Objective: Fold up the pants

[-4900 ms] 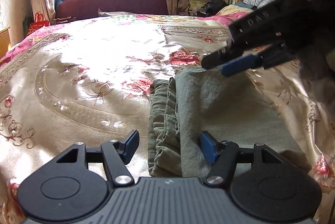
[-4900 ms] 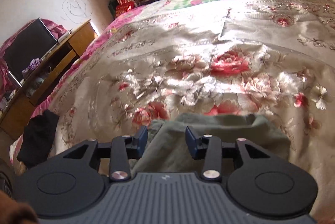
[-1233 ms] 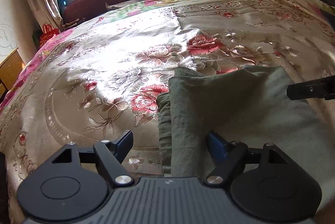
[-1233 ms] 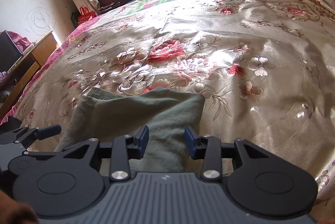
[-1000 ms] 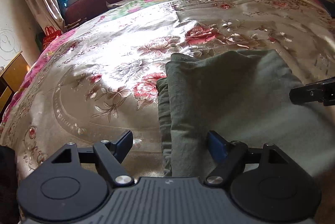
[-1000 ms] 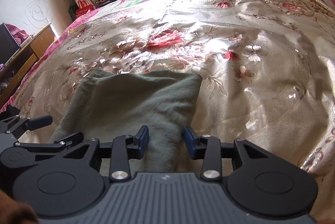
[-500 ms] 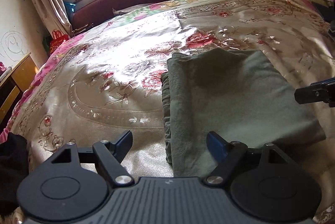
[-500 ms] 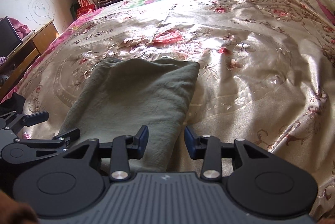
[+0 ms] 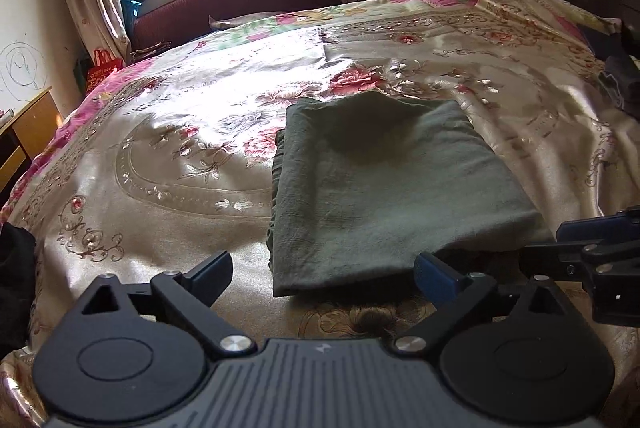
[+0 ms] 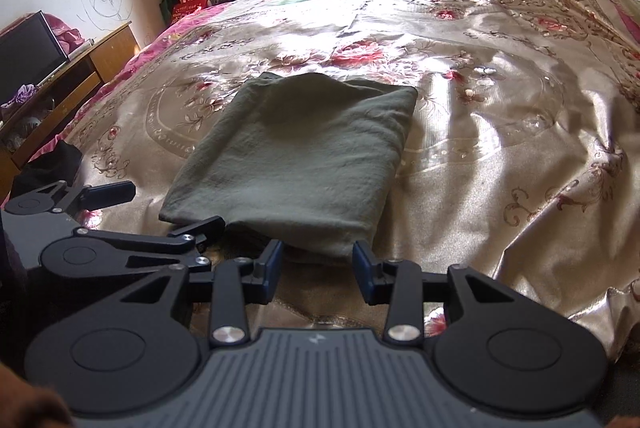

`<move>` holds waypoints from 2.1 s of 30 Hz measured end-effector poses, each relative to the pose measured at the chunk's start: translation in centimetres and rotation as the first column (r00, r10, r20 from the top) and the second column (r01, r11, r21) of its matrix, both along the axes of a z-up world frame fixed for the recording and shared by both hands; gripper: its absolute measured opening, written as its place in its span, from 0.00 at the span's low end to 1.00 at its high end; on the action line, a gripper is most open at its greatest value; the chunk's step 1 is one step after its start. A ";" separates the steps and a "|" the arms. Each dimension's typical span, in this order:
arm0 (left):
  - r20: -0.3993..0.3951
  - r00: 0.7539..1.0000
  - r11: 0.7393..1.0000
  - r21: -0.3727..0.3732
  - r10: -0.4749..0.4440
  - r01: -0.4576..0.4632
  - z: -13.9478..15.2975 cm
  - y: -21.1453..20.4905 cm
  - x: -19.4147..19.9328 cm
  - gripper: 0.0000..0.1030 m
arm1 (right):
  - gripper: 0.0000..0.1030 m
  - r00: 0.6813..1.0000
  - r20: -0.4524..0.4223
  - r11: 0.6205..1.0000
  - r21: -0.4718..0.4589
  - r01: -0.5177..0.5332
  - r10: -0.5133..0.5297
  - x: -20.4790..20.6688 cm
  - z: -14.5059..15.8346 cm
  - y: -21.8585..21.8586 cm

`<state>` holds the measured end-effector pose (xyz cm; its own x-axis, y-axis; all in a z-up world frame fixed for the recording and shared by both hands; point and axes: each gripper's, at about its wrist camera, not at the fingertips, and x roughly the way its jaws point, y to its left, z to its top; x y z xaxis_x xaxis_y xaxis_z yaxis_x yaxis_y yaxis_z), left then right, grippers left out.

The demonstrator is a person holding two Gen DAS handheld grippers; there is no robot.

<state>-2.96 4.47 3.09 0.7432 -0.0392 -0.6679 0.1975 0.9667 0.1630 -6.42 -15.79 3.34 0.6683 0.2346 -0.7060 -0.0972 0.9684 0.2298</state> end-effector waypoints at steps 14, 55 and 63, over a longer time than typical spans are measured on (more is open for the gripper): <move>-0.048 0.998 0.999 -0.008 -0.034 0.034 -0.4 -0.7 -1.0 1.00 | 0.39 1.000 -0.009 1.000 0.005 -0.001 0.001 -1.6 -0.3 0.5; -0.057 0.997 0.998 0.046 -0.043 0.046 -1.2 -1.4 -1.4 1.00 | 0.39 0.999 -0.048 1.000 -0.008 0.014 -0.014 -1.9 -1.4 0.4; -0.056 0.997 0.997 0.053 -0.045 0.048 -1.3 -1.4 -1.5 1.00 | 0.39 0.999 -0.051 1.000 -0.013 0.015 -0.016 -1.9 -1.5 0.4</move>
